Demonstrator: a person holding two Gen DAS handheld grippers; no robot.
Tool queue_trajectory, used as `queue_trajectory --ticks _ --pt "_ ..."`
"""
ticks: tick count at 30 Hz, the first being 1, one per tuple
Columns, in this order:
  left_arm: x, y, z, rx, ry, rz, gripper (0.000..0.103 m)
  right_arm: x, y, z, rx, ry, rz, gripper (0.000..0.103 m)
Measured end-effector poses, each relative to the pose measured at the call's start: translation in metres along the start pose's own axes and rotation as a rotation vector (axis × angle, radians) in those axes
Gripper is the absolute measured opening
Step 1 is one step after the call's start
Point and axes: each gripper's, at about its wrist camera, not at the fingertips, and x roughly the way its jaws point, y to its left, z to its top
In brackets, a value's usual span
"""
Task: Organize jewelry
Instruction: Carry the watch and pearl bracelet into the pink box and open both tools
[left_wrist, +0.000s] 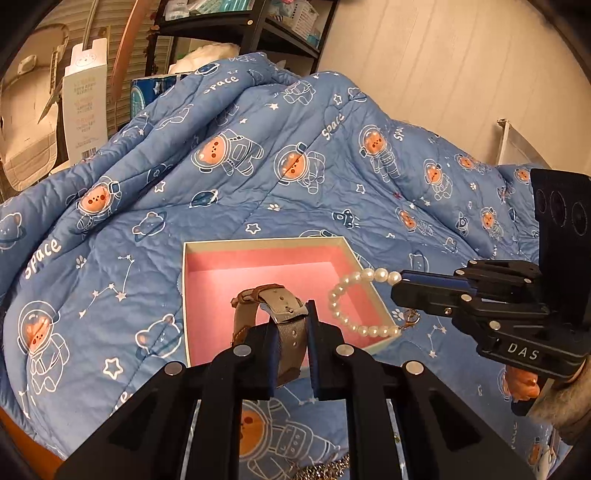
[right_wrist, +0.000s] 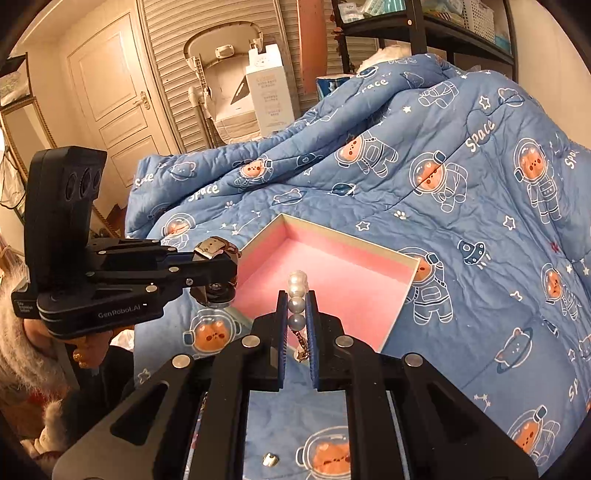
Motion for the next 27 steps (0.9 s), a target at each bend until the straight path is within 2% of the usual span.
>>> queue_trajectory --ticks 4,13,22,27 --pt "0.028 0.01 0.007 0.002 0.029 0.028 0.012 0.037 -0.014 0.011 0.058 0.042 -0.009 0.01" --pt "0.065 0.037 0.008 -0.104 0.057 -0.003 0.012 0.096 -0.045 0.019 0.191 0.131 -0.003 0.01" --pt "0.084 0.041 0.008 -0.129 0.074 -0.027 0.012 0.118 -0.046 0.016 0.125 0.176 -0.111 0.01" --pt "0.087 0.038 0.006 -0.106 0.075 -0.023 0.012 0.125 -0.044 0.013 0.082 0.195 -0.141 0.01"
